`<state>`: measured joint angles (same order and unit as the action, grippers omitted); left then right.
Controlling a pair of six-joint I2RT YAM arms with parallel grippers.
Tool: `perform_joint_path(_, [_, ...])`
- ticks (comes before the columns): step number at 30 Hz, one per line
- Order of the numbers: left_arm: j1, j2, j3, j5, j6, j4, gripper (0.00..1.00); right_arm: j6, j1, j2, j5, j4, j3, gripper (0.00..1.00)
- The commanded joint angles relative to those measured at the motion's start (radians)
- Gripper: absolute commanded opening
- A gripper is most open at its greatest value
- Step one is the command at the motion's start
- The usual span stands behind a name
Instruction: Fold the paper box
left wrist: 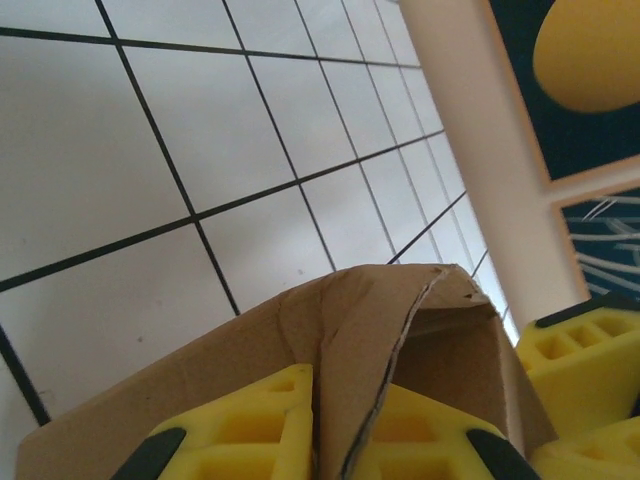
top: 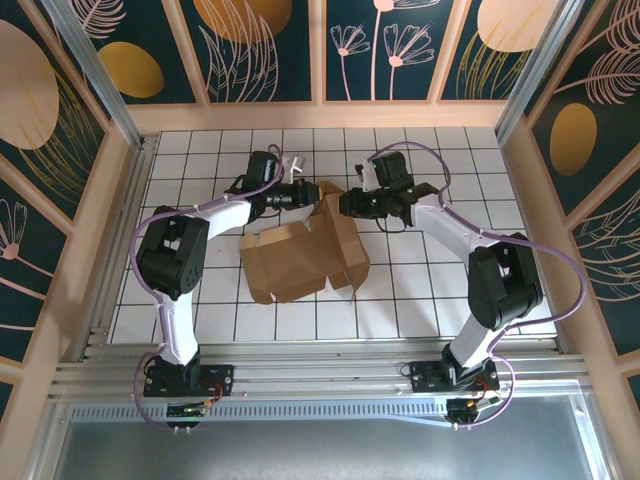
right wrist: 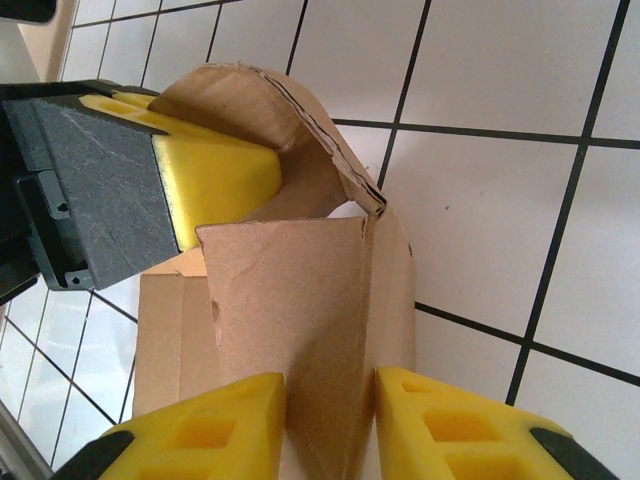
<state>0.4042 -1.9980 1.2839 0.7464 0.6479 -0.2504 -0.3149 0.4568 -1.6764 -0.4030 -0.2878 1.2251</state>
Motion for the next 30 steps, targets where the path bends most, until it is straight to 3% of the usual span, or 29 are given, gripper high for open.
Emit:
perform_joint_path(1, [0.050, 0.060, -0.018, 0.127, 0.217, -0.303, 0.11, -0.016, 0.020, -0.039, 0.074, 0.000, -0.039, 0.30])
perform_joint_path(4, [0.062, 0.040, -0.006, 0.138, 0.275, -0.370, 0.11, -0.018, 0.024, -0.042, 0.079, 0.001, -0.035, 0.30])
perform_joint_path(8, [0.070, 0.032, 0.014, 0.139, 0.255, -0.344, 0.14, -0.023, 0.024, -0.039, 0.087, 0.002, -0.035, 0.30])
perform_joint_path(13, [0.070, 0.052, 0.053, 0.130, 0.039, -0.117, 0.20, -0.021, 0.023, -0.041, 0.089, -0.002, -0.035, 0.30])
perform_joint_path(18, [0.070, 0.087, 0.009, 0.162, -0.051, -0.079, 0.24, -0.020, 0.023, -0.048, 0.096, -0.005, -0.027, 0.30])
perform_joint_path(26, [0.070, 0.160, -0.034, 0.026, -0.322, 0.111, 0.49, -0.014, 0.024, -0.039, 0.114, -0.025, -0.012, 0.30])
perform_joint_path(30, [0.068, 0.196, -0.027, -0.055, -0.418, 0.166, 0.51, -0.013, 0.024, -0.033, 0.119, -0.028, -0.011, 0.30])
